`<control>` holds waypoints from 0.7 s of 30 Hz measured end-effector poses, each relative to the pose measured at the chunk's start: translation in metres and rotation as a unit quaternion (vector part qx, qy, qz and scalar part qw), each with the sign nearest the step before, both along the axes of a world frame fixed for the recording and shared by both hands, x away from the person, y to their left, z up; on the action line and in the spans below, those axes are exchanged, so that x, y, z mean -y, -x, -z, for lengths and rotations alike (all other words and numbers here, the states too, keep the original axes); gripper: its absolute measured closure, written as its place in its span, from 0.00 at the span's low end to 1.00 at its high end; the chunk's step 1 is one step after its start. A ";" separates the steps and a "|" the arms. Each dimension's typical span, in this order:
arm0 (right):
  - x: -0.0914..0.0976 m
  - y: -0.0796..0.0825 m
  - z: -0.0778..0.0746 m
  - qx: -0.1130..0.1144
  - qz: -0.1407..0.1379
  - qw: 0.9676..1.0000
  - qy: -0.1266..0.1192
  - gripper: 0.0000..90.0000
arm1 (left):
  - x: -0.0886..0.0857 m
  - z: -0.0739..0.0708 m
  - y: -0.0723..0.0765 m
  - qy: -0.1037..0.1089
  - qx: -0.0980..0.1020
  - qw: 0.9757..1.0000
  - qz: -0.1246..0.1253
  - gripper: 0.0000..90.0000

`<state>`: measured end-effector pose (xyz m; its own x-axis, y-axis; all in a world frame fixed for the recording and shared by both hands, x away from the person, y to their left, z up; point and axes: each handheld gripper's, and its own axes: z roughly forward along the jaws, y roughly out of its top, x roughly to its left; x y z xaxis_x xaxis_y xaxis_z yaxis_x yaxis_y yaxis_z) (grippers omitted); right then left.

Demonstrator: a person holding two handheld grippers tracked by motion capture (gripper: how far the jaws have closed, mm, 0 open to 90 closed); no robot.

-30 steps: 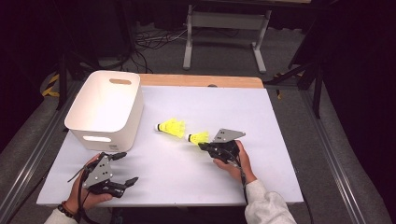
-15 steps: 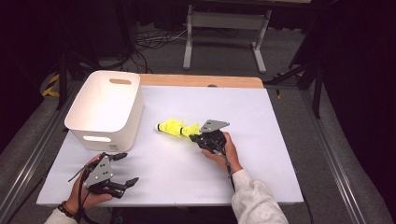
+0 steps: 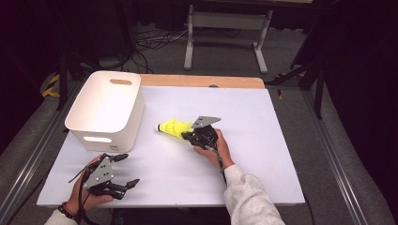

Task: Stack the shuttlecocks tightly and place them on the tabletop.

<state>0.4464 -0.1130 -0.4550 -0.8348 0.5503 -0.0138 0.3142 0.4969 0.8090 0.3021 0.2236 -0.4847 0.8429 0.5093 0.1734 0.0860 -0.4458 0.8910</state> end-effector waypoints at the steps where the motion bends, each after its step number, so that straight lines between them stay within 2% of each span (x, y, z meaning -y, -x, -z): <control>1: -0.001 -0.001 0.001 -0.002 0.000 1.000 -0.002 0.98 | 0.000 0.000 0.000 0.000 0.000 1.000 0.000 0.12; 5: -0.005 -0.004 0.002 -0.007 0.002 1.000 -0.005 0.97 | 0.000 0.000 0.000 -0.003 0.001 1.000 0.002 0.12; 8: -0.007 -0.004 0.004 -0.009 0.001 1.000 0.003 0.95 | 0.000 0.000 0.000 -0.002 0.002 1.000 0.002 0.12; 13: -0.008 -0.004 0.006 -0.010 0.008 1.000 0.013 0.86 | 0.000 0.000 0.000 -0.004 0.001 1.000 0.003 0.12; 14: -0.007 -0.004 0.006 -0.011 0.014 1.000 0.017 0.79 | 0.001 0.000 0.000 -0.005 0.001 1.000 0.003 0.12; 15: -0.007 -0.004 0.006 -0.011 0.014 1.000 0.017 0.79 | 0.001 0.000 0.000 -0.005 0.001 1.000 0.003 0.12; 16: -0.007 -0.003 0.006 -0.006 0.021 0.999 0.026 0.70 | 0.001 0.000 0.000 -0.005 0.001 1.000 0.003 0.12; 21: -0.004 0.002 0.001 0.012 0.029 0.999 0.028 0.62 | 0.001 0.001 0.000 -0.003 -0.001 1.000 0.002 0.12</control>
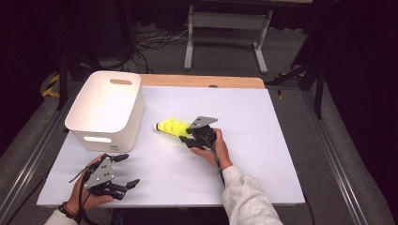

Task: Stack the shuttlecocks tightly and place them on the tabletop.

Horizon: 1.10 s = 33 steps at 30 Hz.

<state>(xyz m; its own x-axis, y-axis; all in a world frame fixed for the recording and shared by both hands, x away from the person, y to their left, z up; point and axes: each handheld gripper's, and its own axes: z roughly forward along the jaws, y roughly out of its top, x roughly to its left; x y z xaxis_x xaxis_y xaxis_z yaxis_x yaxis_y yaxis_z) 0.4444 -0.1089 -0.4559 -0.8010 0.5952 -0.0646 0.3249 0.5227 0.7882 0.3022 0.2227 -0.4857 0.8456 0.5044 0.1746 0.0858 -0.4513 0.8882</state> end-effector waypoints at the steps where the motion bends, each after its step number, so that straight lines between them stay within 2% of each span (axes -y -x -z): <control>1: 0.000 0.001 -0.001 0.007 0.002 1.000 0.002 0.60 | 0.000 0.000 0.000 -0.001 0.001 1.000 0.001 0.12; 6: 0.003 0.014 -0.012 0.046 0.001 0.999 0.013 0.52 | 0.000 0.000 0.000 -0.002 0.002 1.000 -0.001 0.12; 14: 0.011 0.029 -0.024 0.084 0.005 0.996 0.010 0.41 | 0.001 0.000 0.000 -0.002 0.000 1.000 -0.002 0.12; 18: 0.017 0.037 -0.027 0.107 0.008 0.994 0.023 0.37 | 0.001 0.000 0.000 -0.002 0.000 1.000 -0.002 0.12; 22: 0.024 0.045 -0.029 0.117 0.014 0.993 0.019 0.33 | 0.001 0.001 0.000 -0.002 -0.001 1.000 -0.003 0.12; 33: 0.037 0.063 -0.039 0.150 0.013 0.988 0.037 0.27 | -0.001 -0.001 0.001 0.001 0.002 1.000 -0.001 0.12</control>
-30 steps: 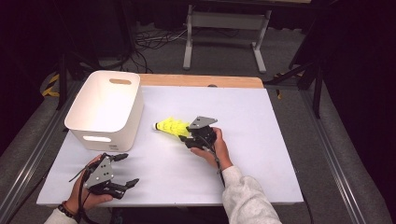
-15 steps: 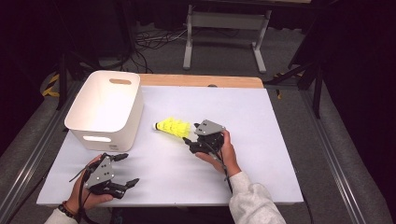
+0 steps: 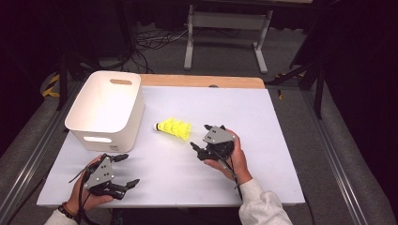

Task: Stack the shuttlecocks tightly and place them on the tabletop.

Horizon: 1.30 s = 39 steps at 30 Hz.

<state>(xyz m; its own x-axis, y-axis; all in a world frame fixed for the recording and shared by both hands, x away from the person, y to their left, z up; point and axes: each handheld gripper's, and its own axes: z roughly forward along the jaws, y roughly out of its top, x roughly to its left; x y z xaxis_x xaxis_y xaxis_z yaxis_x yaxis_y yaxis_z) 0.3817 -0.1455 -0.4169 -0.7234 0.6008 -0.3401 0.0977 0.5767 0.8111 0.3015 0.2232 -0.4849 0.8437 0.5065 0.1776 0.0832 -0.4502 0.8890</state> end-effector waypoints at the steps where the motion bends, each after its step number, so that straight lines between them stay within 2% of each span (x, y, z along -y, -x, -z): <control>1: 0.001 0.001 0.000 0.001 0.000 1.000 0.003 0.26 | 0.000 0.000 0.000 0.000 0.001 1.000 -0.001 0.12; 17: 0.021 0.023 0.002 0.023 0.005 0.999 0.028 0.21 | 0.000 0.000 0.000 -0.001 0.001 1.000 -0.001 0.12; 23: 0.027 0.031 0.004 0.031 0.016 0.999 0.035 0.18 | -0.001 -0.001 0.000 0.001 0.002 1.000 -0.002 0.12; 29: 0.037 0.041 0.009 0.043 0.011 0.998 0.047 0.17 | -0.001 -0.001 0.000 0.002 0.002 1.000 -0.002 0.12; 32: 0.042 0.046 0.011 0.048 0.010 0.998 0.045 0.17 | -0.001 -0.001 0.000 0.001 0.001 1.000 -0.003 0.12; 39: 0.057 0.054 0.015 0.051 0.012 0.998 0.019 0.17 | -0.001 -0.001 0.001 0.002 0.002 1.000 -0.005 0.12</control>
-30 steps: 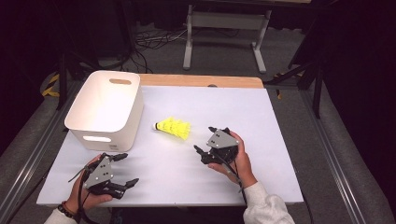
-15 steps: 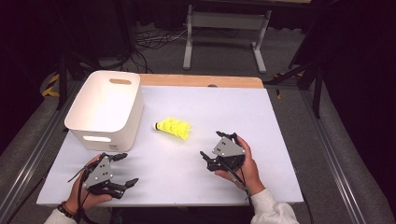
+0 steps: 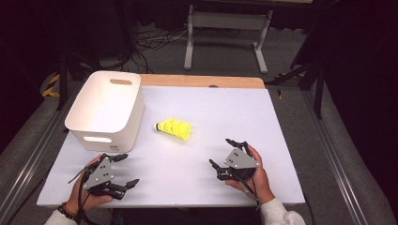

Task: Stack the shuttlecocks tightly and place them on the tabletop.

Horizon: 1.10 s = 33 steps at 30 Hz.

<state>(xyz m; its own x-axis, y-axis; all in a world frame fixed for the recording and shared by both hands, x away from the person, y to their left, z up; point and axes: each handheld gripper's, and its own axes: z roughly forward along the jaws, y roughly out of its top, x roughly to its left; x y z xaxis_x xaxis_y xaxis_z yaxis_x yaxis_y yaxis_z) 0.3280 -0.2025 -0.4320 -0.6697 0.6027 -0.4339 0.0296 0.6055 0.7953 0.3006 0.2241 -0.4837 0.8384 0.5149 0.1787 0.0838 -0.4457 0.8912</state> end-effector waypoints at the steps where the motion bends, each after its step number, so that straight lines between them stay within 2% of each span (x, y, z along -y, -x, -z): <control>1: 0.002 0.001 0.001 -0.001 0.000 1.000 -0.001 0.16 | 0.000 0.000 0.000 0.000 0.000 1.000 0.000 0.12; 6: 0.009 0.002 0.005 0.001 0.017 1.000 -0.005 0.13 | 0.000 -0.001 0.001 0.001 0.002 1.000 0.000 0.12; 8: 0.013 0.002 0.007 -0.006 0.019 1.000 -0.014 0.12 | 0.000 -0.001 0.001 0.000 0.003 1.000 0.000 0.12; 10: 0.016 0.003 0.009 -0.009 0.022 1.000 -0.010 0.12 | -0.001 -0.001 0.001 0.002 0.003 1.000 -0.001 0.12; 20: 0.034 0.013 0.016 -0.014 0.025 1.000 -0.012 0.11 | -0.001 -0.002 0.001 0.005 0.006 1.000 -0.005 0.12; 28: 0.027 0.013 0.017 -0.014 0.019 1.000 -0.017 0.11 | -0.004 -0.002 0.000 0.012 0.006 1.000 -0.011 0.12; 33: 0.016 0.004 0.017 -0.026 0.014 0.999 -0.028 0.11 | -0.008 -0.001 -0.002 0.022 0.005 1.000 -0.013 0.11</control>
